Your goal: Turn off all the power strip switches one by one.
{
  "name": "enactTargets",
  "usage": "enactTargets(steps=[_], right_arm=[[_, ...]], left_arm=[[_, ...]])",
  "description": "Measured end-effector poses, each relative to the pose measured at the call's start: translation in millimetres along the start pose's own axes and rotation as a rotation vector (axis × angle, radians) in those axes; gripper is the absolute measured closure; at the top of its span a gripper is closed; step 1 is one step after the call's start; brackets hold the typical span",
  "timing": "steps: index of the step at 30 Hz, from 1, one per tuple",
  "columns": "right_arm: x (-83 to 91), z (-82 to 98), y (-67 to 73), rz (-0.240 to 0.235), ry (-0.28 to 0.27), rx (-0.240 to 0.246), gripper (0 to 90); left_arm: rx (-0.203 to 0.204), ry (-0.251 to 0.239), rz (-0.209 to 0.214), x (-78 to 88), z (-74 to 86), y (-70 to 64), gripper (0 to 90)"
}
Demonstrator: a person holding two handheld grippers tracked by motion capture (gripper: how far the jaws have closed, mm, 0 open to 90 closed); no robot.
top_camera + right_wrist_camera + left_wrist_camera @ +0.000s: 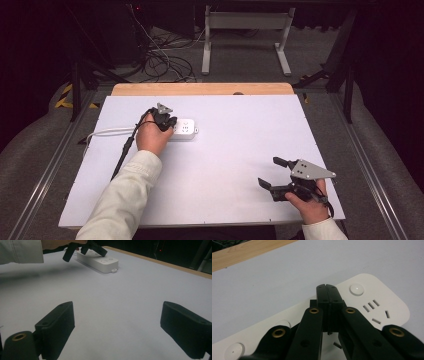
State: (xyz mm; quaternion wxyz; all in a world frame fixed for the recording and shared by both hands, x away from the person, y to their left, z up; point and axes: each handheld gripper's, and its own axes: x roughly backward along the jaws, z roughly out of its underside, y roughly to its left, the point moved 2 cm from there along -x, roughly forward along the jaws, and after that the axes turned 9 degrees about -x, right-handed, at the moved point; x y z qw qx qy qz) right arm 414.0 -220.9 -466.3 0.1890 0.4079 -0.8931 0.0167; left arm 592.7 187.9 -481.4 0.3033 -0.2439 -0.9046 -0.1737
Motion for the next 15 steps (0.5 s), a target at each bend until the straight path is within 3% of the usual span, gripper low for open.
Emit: enactTargets(steps=[2,9,12,15], right_arm=[[-0.1,0.0,0.5,0.001,0.003,0.002,12.9],[-0.3,-0.1,0.8,0.000,0.002,0.004,12.8],[0.3,-0.8,0.7,0.000,-0.002,0.002,12.8],[-0.4,-0.5,-0.4,0.002,0.000,-0.001,12.7]], left_arm=[[0.015,0.000,0.007,-0.1,0.0,0.0,90.0],[-0.003,0.000,-0.008,0.5,0.3,-1.9,90.0],[0.018,-0.014,0.019,4.2,-1.6,-2.2,90.0],[0.016,-0.062,0.036,8.7,-5.8,-4.7,90.0]])
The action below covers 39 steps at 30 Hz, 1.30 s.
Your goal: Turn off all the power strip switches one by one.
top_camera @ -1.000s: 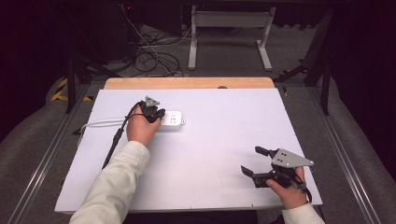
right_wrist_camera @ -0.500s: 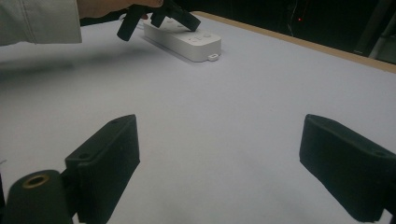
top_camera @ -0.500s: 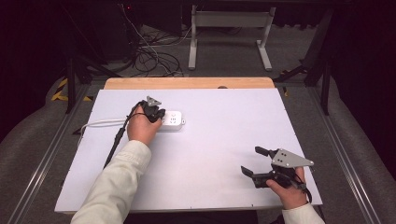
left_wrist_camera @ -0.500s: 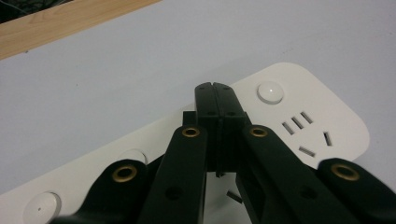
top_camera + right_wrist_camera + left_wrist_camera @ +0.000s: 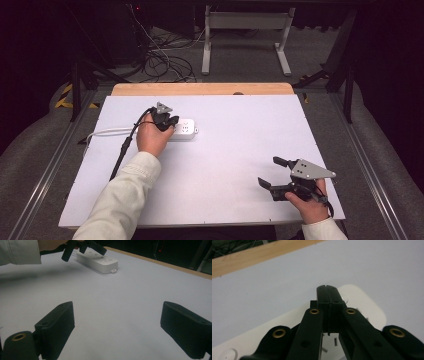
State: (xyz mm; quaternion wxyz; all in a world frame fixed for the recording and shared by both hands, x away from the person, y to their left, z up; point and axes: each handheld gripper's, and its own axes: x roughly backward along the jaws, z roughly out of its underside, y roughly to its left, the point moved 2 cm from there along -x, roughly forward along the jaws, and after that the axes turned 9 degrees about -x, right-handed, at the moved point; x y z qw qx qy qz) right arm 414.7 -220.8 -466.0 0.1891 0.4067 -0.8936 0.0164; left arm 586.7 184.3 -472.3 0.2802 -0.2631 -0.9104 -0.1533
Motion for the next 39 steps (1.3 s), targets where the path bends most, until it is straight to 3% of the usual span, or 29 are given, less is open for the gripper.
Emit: enactTargets(steps=[4,10,19,29,39], right_arm=[[-0.3,0.0,0.7,-0.001,0.002,0.004,12.8],[0.6,-0.1,0.6,0.001,-0.001,0.003,12.7],[0.0,0.3,-0.3,-0.001,-0.002,-0.004,12.7],[-0.4,1.0,-0.8,-0.003,0.003,-0.001,12.7],[-0.5,1.3,-1.1,-0.004,0.004,0.000,12.7]], left_arm=[[0.037,-0.089,0.023,8.6,-12.5,-2.9,90.0],[0.038,-0.121,0.043,11.9,-19.7,-9.9,90.0],[0.012,-0.092,0.086,-4.5,-13.1,-20.7,90.0],[0.008,-0.046,0.049,-14.8,-6.4,-16.1,90.0],[0.000,-0.026,0.045,-21.1,-2.7,-15.2,90.0]])
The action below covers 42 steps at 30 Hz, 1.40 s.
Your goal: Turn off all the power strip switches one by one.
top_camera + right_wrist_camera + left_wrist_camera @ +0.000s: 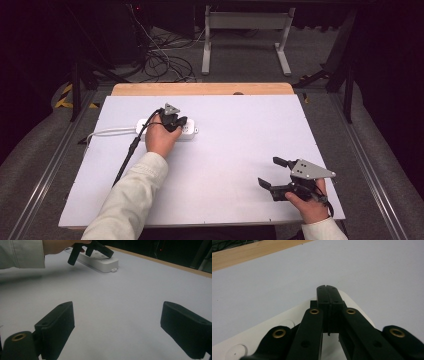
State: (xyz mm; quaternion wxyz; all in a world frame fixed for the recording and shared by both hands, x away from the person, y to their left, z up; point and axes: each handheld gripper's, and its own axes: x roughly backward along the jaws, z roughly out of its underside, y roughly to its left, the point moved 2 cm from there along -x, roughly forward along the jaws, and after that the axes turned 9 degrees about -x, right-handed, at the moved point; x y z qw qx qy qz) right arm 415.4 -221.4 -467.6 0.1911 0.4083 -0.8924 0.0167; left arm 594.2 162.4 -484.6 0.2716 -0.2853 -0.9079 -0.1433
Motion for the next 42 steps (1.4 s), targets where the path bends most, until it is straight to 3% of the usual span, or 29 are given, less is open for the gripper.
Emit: enactTargets(steps=[7,19,25,29,31,35,39,42], right_arm=[[0.3,0.0,0.0,0.000,-0.001,0.000,12.7],[-0.4,0.1,0.4,-0.001,-0.001,-0.001,12.7],[0.6,0.2,0.4,-0.002,-0.001,0.002,12.6],[0.8,0.3,0.4,-0.001,-0.001,0.003,12.7],[1.1,0.2,0.8,-0.003,-0.002,0.004,12.6],[1.0,0.2,0.8,-0.004,-0.002,0.004,12.6],[0.7,0.3,0.7,-0.004,0.000,0.004,12.6],[0.7,0.1,0.9,-0.005,-0.002,0.004,12.6]], left_arm=[[0.002,0.011,-0.007,-0.9,1.7,1.6,90.0],[-0.038,-0.003,-0.016,-3.4,0.6,-4.9,90.0],[-0.023,-0.009,-0.008,-4.3,1.1,-5.2,90.0],[-0.028,-0.003,-0.021,-4.2,0.5,-6.2,90.0],[-0.049,0.019,-0.059,-2.3,0.8,-3.4,90.0],[0.015,-0.021,-0.010,-2.1,5.4,1.7,90.0],[-0.042,-0.010,-0.040,-2.1,4.1,-1.4,90.0],[-0.041,-0.008,-0.040,-1.9,4.5,-2.2,90.0]])
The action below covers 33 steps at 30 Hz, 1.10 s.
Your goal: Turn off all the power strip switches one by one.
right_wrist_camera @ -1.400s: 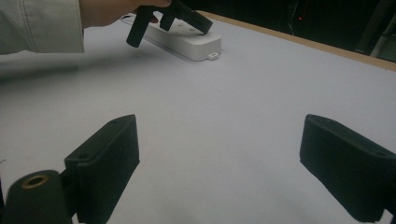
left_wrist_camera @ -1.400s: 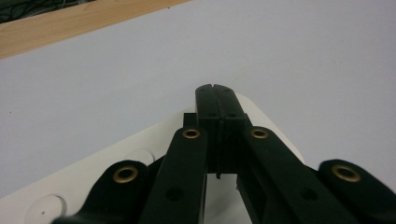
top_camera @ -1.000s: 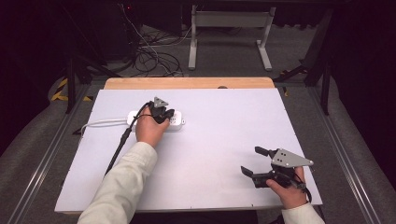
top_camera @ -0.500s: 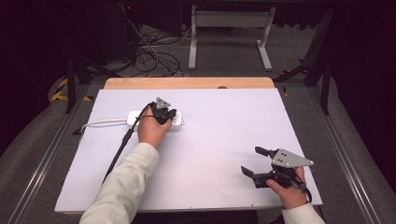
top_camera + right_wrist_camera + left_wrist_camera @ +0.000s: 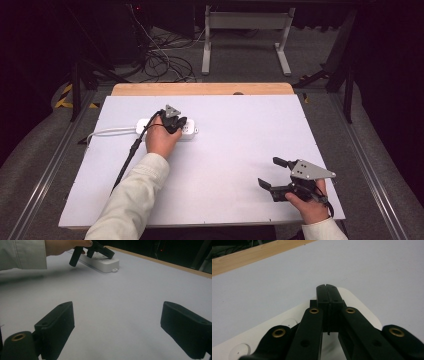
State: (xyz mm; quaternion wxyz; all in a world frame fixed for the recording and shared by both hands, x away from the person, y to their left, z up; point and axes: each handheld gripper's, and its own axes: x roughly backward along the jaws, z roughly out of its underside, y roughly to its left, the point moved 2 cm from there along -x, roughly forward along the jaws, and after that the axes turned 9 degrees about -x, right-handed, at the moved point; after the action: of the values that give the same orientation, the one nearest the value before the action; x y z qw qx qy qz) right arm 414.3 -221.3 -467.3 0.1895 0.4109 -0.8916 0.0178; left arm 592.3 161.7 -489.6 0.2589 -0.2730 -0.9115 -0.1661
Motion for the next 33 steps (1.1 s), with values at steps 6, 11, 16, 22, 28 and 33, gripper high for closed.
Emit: enactTargets(steps=[6,11,16,22,28,33], right_arm=[[-0.4,0.4,-0.1,0.000,0.002,0.001,12.6],[-1.1,0.7,0.3,-0.003,0.005,-0.001,12.6],[-1.1,1.0,0.0,-0.003,0.007,0.000,12.6],[0.2,1.6,-0.1,-0.002,0.005,-0.004,12.6],[-0.9,1.0,-1.6,0.000,0.001,-0.009,12.5],[-1.0,0.4,-1.3,0.005,0.001,-0.009,12.5]], left_arm=[[-0.036,0.003,-0.015,0.1,0.0,-3.2,90.0],[-0.060,0.014,-0.022,-0.4,-1.2,-4.3,90.0],[-0.094,0.044,-0.041,-1.6,-4.9,-6.5,90.0],[-0.089,0.041,-0.042,-2.4,-5.4,-5.6,90.0],[0.006,-0.042,0.018,16.2,-18.1,-2.5,90.0],[0.007,-0.147,0.051,42.1,-36.9,-11.2,71.5]])
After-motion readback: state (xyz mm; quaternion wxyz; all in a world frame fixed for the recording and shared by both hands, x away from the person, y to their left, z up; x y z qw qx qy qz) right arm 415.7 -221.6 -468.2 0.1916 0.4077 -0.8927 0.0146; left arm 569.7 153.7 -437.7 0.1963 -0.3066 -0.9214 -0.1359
